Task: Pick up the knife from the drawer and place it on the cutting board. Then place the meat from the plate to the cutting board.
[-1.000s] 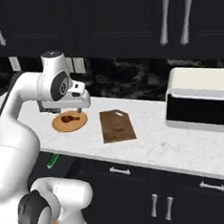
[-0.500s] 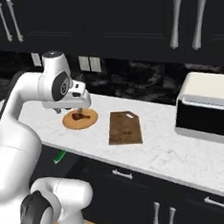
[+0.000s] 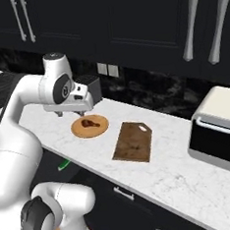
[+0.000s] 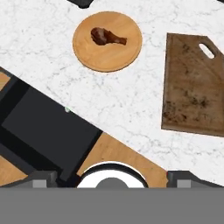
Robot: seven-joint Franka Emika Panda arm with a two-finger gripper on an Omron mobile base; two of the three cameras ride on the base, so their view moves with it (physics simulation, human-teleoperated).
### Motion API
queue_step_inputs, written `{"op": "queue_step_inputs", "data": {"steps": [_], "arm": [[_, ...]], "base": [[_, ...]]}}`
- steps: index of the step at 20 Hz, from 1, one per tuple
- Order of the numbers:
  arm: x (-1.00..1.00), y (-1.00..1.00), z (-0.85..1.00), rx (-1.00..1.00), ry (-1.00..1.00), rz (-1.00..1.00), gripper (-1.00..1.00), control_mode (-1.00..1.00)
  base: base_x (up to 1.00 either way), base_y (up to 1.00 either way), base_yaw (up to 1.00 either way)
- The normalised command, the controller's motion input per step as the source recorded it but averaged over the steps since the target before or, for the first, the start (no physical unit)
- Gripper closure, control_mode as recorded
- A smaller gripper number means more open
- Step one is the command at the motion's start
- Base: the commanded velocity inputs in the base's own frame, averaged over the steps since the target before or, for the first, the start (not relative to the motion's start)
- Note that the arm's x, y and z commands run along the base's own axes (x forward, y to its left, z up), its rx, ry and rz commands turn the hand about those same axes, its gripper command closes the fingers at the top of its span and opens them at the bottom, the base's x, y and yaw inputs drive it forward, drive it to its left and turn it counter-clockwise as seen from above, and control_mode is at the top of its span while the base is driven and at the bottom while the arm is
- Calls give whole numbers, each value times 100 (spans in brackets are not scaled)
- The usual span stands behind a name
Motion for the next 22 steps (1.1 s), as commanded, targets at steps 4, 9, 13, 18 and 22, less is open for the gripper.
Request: {"op": "queue_step_inputs", "data": {"steps": [4, 9, 13, 18, 22], "arm": [[0, 0, 0, 0, 0, 0, -100, 100], [0, 0, 0, 0, 0, 0, -100, 100], [0, 0, 0, 0, 0, 0, -100, 100], [0, 0, -1, 0, 0, 0, -100, -100], [-28, 58, -48, 0, 9, -2, -100, -100]], "base": [[16, -18, 19], [0, -3, 5], [0, 0, 0], [0, 0, 0], [0, 0, 0]]}}
